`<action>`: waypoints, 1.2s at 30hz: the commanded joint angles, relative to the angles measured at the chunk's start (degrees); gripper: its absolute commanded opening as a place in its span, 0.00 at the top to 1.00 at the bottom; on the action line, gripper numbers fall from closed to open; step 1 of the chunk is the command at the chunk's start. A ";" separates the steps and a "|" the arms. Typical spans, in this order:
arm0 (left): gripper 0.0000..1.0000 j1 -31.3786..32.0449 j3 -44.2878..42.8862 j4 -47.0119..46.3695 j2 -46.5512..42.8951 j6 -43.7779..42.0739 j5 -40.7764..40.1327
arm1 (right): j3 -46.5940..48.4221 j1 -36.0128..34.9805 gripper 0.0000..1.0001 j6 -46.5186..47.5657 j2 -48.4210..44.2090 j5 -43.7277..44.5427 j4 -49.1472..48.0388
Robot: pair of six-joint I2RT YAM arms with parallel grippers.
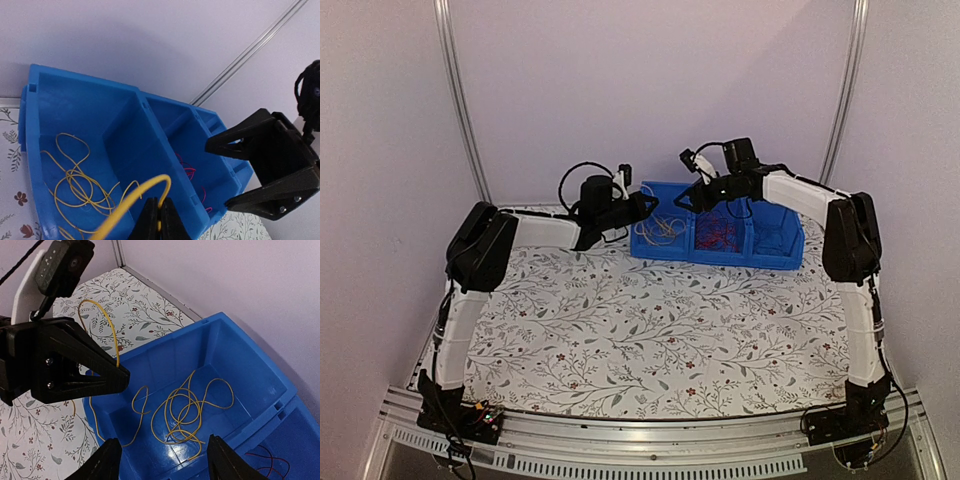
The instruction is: Untangle the cables
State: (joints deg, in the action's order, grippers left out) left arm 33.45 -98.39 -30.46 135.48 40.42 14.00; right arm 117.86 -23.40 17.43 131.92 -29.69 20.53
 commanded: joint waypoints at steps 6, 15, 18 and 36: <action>1.00 0.08 -11.05 8.61 4.69 -4.21 9.98 | -11.86 3.42 0.33 0.32 -16.79 -5.78 1.33; 1.00 1.40 -29.11 19.13 15.17 -2.24 9.51 | -33.43 6.33 0.32 2.47 -36.83 -5.11 -1.53; 0.91 1.27 -33.90 23.26 17.51 0.21 5.23 | -37.15 6.57 0.32 3.99 -42.29 -3.51 -1.18; 0.54 1.34 -18.43 36.75 -3.11 0.98 4.55 | -46.89 8.74 0.30 6.00 -53.78 -1.43 -3.56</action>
State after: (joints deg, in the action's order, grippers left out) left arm 34.70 -121.34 9.65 139.63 44.34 15.27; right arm 71.57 -16.03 23.22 80.31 -31.83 18.52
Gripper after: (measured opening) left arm 0.465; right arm 0.695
